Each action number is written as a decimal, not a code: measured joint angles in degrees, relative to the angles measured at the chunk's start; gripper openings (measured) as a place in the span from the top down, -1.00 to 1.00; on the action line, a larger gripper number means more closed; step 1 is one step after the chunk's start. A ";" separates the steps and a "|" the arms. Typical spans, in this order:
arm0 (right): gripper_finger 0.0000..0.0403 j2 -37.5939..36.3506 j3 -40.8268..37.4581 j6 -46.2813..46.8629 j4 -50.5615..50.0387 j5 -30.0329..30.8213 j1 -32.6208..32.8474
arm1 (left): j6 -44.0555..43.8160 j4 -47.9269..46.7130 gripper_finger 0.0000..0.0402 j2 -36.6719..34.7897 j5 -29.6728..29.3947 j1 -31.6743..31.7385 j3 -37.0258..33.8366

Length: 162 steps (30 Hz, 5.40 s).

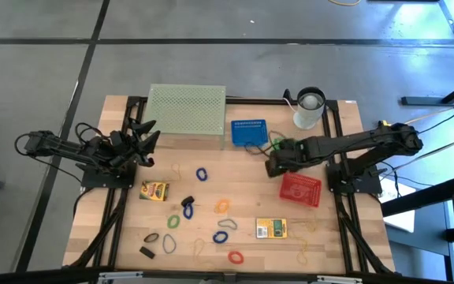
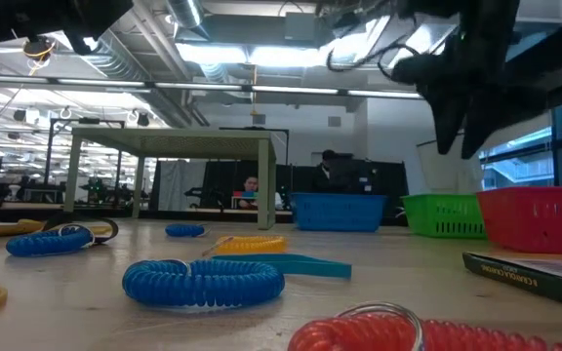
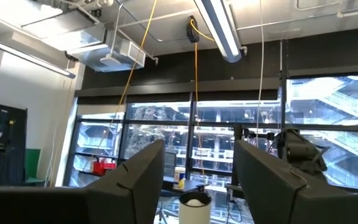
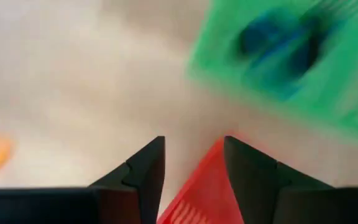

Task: Pick & Place Office Desk Supplies
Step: Put the crayon box into the red bin

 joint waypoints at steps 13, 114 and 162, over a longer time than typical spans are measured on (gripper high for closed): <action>0.35 2.17 0.04 26.33 11.62 -5.38 21.07 | -0.16 -0.15 0.05 0.00 0.13 -0.02 0.00; 1.00 3.52 -0.07 -20.22 33.50 60.17 24.43 | -0.14 -1.51 0.06 -0.01 0.00 -0.02 0.00; 0.98 -2.77 6.27 13.48 -21.39 1.64 26.88 | -3.17 -3.65 0.05 0.00 -0.02 -0.02 0.00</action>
